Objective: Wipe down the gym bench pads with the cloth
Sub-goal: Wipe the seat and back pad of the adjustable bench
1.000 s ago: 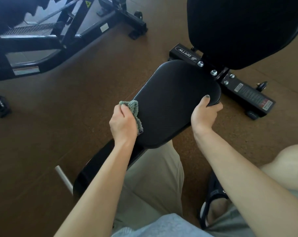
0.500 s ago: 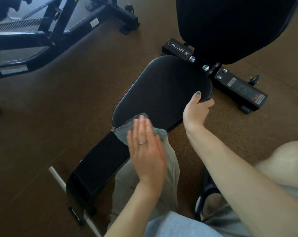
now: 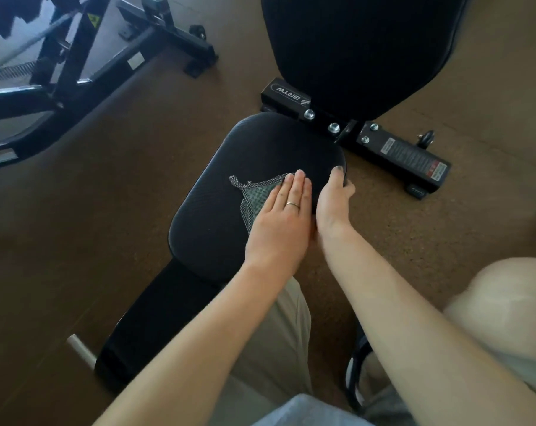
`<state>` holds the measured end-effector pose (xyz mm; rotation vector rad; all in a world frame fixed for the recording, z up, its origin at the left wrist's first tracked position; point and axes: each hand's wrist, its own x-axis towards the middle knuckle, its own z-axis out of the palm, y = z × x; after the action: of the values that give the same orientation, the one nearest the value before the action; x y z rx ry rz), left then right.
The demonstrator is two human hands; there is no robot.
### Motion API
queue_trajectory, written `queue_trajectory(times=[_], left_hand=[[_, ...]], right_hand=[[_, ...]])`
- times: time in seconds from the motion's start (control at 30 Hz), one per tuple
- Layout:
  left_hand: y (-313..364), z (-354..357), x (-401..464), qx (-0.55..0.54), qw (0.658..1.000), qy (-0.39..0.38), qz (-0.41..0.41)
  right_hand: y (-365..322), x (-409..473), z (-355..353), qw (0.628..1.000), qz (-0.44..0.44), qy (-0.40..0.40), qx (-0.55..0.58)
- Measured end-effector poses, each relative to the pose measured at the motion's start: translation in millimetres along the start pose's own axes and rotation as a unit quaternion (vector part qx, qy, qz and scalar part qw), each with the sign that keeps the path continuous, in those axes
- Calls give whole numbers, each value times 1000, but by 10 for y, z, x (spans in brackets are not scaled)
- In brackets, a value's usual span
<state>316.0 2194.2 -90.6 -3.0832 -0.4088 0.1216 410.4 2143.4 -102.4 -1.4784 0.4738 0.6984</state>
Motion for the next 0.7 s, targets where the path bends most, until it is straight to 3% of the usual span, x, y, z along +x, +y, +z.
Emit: queue_trajectory(times=[0.1, 0.33, 0.5, 0.7], left_hand=[[-98, -31, -109, -34, 998, 48, 3], [-525, 74, -965, 19, 996, 61, 57], [-283, 17, -376, -1, 998, 34, 61], [59, -26, 504, -27, 997, 2, 78]], right_hand=[[-115, 39, -163, 990, 86, -55, 97], [-75, -80, -207, 995, 83, -46, 37], [-81, -92, -245, 994, 83, -69, 25], [-215, 41, -410, 983, 108, -104, 103]])
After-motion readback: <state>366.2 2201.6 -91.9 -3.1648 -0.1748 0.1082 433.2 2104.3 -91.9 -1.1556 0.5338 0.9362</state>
